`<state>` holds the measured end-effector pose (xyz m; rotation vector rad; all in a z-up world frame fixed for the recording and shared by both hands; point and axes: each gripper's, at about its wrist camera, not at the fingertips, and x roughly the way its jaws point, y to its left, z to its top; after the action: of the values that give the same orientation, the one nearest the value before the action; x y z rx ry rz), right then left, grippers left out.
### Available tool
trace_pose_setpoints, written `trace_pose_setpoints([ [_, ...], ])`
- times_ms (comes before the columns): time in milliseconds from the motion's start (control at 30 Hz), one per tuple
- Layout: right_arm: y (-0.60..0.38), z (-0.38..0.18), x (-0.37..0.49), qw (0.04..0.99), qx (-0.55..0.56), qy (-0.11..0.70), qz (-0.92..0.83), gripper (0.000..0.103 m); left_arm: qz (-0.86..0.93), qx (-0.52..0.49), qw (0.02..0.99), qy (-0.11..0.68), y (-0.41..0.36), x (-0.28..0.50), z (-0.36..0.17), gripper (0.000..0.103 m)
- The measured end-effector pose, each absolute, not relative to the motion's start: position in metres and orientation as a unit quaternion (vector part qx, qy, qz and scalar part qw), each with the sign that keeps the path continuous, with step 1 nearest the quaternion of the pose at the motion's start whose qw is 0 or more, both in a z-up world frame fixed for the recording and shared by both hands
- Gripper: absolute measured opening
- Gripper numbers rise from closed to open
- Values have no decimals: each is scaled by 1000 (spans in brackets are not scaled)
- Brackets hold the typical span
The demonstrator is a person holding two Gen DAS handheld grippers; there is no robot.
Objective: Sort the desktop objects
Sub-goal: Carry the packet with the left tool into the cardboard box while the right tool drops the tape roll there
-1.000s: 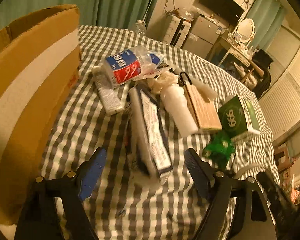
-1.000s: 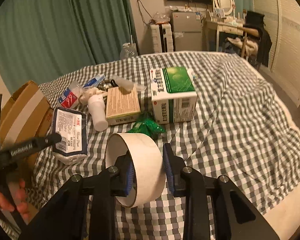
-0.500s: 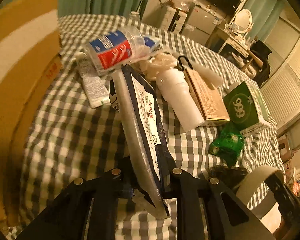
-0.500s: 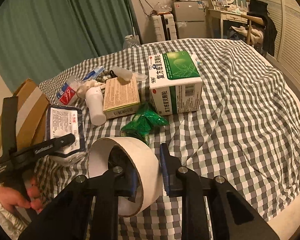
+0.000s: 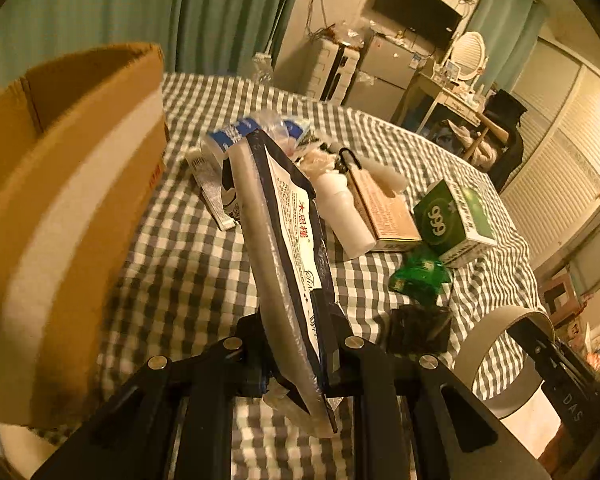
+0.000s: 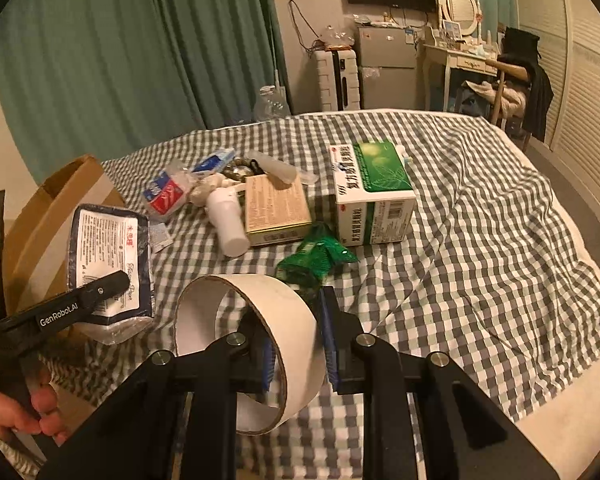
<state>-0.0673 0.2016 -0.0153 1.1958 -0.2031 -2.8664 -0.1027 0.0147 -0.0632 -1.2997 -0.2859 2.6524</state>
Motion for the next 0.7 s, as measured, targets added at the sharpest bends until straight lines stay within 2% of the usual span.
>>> trace_pose_setpoints([
  [200, 170, 13, -50, 37, 368, -47, -928, 19, 904, -404, 98, -99, -1, -81, -28, 17],
  [333, 148, 34, -43, 44, 359, -47, -931, 19, 898, -402, 107, -142, -25, -75, 4, 17],
  [567, 89, 80, -39, 89, 332, -42, -938, 19, 923, -346, 97, -135, -85, -71, 78, 17],
  [700, 50, 100, -47, 125, 323, -38, -937, 19, 932, -335, 76, -115, -124, -72, 97, 17],
])
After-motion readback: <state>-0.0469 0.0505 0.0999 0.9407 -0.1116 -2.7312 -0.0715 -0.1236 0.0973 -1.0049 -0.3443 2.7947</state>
